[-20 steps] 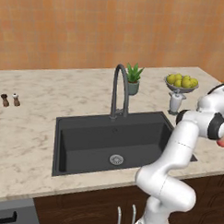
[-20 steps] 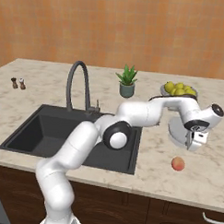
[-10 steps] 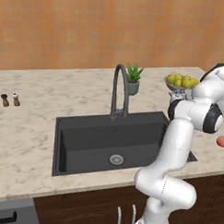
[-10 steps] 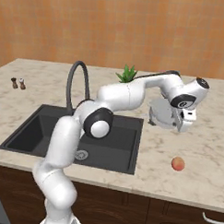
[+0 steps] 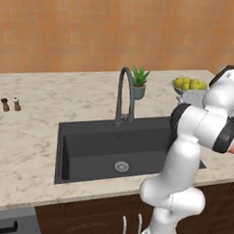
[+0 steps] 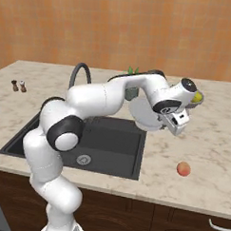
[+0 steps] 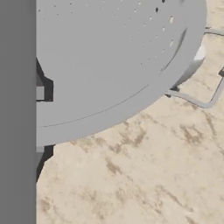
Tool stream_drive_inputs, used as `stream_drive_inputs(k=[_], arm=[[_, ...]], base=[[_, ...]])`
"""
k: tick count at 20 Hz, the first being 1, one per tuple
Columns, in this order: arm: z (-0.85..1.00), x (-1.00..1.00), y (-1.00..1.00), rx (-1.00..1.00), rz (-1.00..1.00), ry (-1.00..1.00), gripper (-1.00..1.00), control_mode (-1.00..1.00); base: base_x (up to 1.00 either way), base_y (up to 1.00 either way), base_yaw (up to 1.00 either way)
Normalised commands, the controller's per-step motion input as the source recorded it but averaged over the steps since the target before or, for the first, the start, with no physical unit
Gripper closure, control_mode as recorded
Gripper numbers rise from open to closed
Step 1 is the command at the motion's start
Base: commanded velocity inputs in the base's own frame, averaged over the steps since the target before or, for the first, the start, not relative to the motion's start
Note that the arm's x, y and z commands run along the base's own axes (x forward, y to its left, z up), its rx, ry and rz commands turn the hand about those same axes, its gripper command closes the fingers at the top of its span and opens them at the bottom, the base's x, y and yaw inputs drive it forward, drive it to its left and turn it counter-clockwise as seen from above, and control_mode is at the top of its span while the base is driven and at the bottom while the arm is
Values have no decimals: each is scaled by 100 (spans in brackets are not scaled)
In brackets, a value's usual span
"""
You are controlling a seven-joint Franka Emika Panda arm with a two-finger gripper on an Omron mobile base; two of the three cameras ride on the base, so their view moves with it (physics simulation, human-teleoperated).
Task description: Put the colander in the sink, put the peach in the colander, and turn on the sink faucet and pour water over the colander.
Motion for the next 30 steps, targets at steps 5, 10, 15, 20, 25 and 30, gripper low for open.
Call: stream_drive_inputs(k=[5, 10, 15, 20, 25, 30], arm=[[7, -87, 90, -22, 33, -28, 100, -100], [0, -95, 52, -4, 19, -12, 100, -100], [0, -9, 61, 0, 2, 9, 100, -100], [-12, -6, 20, 6, 0, 22, 100, -100], [-14, 13, 2, 12, 0, 47, 100, -100], [-23, 38, 6, 12, 0, 27, 100, -100]], base=[[0, 0, 0], [0, 0, 0], [0, 0, 0], [0, 0, 0], [0, 0, 0], [0, 0, 0]])
